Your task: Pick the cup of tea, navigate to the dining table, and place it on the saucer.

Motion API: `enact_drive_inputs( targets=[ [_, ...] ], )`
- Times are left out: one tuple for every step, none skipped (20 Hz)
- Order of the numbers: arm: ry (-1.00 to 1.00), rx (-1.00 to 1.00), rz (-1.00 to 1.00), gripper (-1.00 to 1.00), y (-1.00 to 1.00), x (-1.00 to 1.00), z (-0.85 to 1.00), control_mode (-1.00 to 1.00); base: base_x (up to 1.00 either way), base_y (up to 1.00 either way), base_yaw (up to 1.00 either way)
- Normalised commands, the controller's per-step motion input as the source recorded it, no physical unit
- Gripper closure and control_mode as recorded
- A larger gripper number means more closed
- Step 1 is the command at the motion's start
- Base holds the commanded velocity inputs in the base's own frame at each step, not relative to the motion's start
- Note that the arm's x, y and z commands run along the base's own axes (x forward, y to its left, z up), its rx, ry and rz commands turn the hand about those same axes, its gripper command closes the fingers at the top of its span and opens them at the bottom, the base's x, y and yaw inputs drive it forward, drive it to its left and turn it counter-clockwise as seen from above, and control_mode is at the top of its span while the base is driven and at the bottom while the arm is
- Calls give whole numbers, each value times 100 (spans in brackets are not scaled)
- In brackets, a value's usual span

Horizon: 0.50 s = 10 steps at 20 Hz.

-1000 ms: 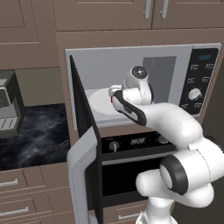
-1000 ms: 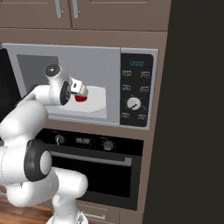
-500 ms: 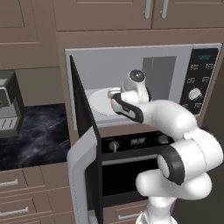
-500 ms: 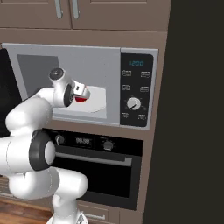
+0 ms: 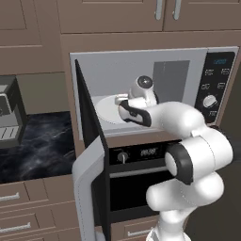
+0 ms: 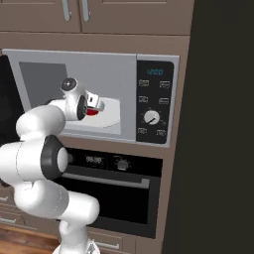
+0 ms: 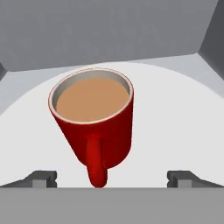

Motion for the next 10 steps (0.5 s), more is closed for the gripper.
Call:
enact_drive_inputs(
  targets=[
    [0,0,0,-100,0,31,-10,-100,0,0,0],
    [0,0,0,-100,0,33,-11,-100,0,0,0],
    [0,0,0,-100,2,34,-9,-100,0,0,0],
    [0,0,0,-100,9,37,-11,-100,0,0,0],
    [0,0,0,-100,9,33,-9,-100,0,0,0],
    [0,0,0,-100,16,24,-11,-100,0,0,0],
    [0,0,0,-100,12,19,-11,-100,0,0,0],
    [0,0,0,-100,5,16,-11,-100,0,0,0],
    [0,0,0,-100,1,12,-14,-100,0,0,0],
    [0,0,0,-100,1,11,-11,-100,0,0,0]
  ],
)
